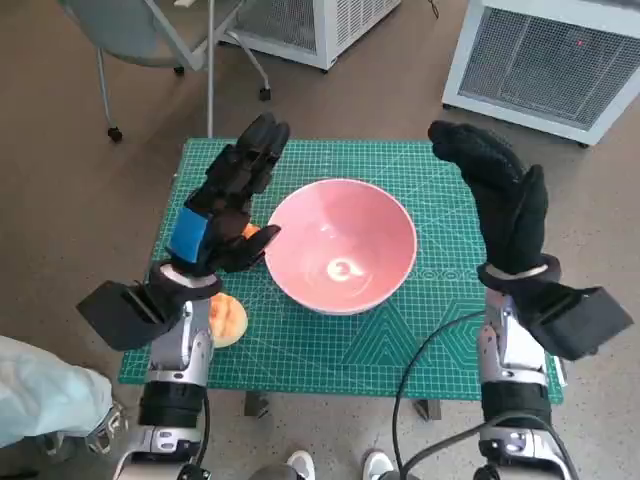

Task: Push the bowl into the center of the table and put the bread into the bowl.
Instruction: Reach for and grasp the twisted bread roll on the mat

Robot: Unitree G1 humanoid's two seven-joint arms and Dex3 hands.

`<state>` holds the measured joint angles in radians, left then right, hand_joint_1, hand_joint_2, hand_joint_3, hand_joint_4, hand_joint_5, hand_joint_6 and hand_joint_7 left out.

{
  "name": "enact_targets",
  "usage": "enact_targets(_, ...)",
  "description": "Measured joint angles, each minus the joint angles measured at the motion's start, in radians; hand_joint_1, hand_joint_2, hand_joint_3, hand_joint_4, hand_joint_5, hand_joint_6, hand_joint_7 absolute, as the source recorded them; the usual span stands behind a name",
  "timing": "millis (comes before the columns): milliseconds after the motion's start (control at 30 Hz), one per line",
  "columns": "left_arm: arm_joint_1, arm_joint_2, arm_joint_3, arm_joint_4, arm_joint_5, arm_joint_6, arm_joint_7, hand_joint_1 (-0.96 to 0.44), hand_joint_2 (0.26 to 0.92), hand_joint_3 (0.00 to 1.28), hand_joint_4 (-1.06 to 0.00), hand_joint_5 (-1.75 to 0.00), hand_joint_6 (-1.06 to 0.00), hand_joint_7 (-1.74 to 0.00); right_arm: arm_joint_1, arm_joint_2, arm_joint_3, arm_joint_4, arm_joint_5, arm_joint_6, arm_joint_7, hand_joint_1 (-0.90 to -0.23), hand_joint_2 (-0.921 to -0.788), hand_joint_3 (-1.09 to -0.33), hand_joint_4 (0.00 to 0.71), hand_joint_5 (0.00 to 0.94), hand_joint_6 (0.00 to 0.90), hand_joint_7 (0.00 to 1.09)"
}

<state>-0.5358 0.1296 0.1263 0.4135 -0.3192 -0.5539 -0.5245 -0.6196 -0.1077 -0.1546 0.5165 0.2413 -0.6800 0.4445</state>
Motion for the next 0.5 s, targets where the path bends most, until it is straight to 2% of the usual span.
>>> enact_targets(300, -0.001, 0.035, 0.006, -0.002, 0.018, -0.028, -0.015, -0.61, 0.921, 0.30, -0.19, 0.00, -0.29, -0.02, 0.008, 0.002, 0.010, -0.019, -0.001, 0.008, -0.010, -0.728, -0.921, -0.736, 0.134, 0.004, -0.001, 0.53)
enact_targets(433, -0.006, 0.109, 0.014, 0.016, 0.122, -0.106, 0.005, -0.57, 0.921, 0.26, -0.17, 0.00, -0.27, -0.01, 0.014, 0.004, 0.019, -0.038, -0.003, 0.018, -0.020, -0.725, -0.921, -0.737, 0.143, 0.007, -0.001, 0.53)
enact_targets(500, -0.015, 0.169, 0.020, 0.039, 0.195, -0.143, 0.024, -0.53, 0.921, 0.18, -0.16, 0.00, -0.25, -0.01, 0.016, 0.006, 0.024, -0.049, -0.007, 0.022, -0.027, -0.724, -0.921, -0.737, 0.147, 0.009, -0.001, 0.53)
